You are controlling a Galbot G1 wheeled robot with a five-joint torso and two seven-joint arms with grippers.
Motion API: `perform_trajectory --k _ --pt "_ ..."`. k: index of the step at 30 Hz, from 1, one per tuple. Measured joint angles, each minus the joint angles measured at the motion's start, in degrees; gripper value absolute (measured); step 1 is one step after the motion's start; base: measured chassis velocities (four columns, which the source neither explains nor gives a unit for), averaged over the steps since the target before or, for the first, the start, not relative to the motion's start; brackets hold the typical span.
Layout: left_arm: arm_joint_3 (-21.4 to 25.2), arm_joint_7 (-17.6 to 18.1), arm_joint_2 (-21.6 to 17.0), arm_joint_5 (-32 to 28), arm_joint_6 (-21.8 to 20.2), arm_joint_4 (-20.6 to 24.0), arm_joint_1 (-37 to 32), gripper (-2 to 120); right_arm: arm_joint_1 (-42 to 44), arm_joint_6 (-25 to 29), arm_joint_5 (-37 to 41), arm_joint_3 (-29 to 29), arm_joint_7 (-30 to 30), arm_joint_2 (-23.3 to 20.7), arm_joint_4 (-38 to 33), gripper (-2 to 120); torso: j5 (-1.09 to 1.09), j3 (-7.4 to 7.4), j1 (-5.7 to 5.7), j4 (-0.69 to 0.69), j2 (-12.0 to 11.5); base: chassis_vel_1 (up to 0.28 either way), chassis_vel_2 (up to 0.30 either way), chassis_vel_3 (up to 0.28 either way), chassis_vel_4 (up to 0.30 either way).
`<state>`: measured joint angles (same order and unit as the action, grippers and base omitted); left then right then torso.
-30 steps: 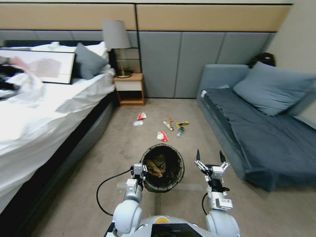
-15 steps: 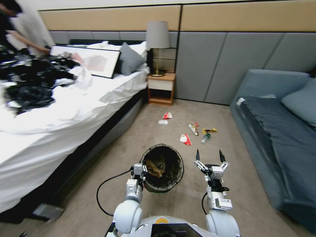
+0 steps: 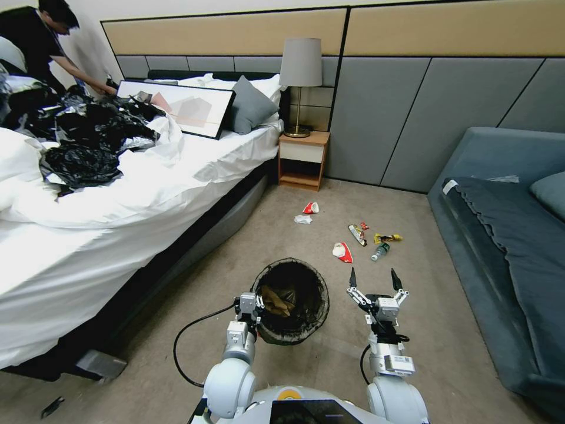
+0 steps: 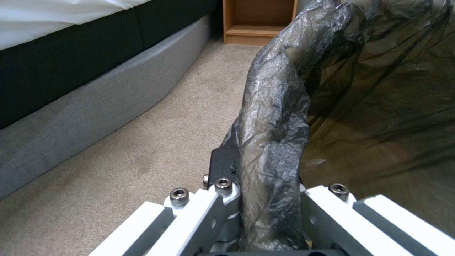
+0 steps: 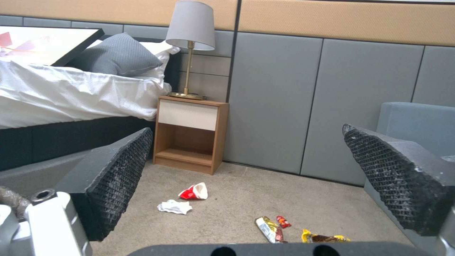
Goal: Pick up the trash bin, then pick up the garbage from the floor and place it into the trash bin.
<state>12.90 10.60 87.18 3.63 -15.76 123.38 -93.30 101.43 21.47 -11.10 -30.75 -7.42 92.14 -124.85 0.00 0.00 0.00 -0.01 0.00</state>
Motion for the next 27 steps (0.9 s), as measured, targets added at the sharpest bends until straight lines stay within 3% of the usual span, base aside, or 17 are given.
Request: perform_trajectory --k 27 --pt "-0.21 -0.21 0.13 0.38 0.14 -0.05 0.1 1 0.03 -0.14 0.16 -0.15 -0.15 0.0 -0.24 100 0.0 0.0 0.0 0.01 0.0 -0.001 0.001 0.002 -0.001"
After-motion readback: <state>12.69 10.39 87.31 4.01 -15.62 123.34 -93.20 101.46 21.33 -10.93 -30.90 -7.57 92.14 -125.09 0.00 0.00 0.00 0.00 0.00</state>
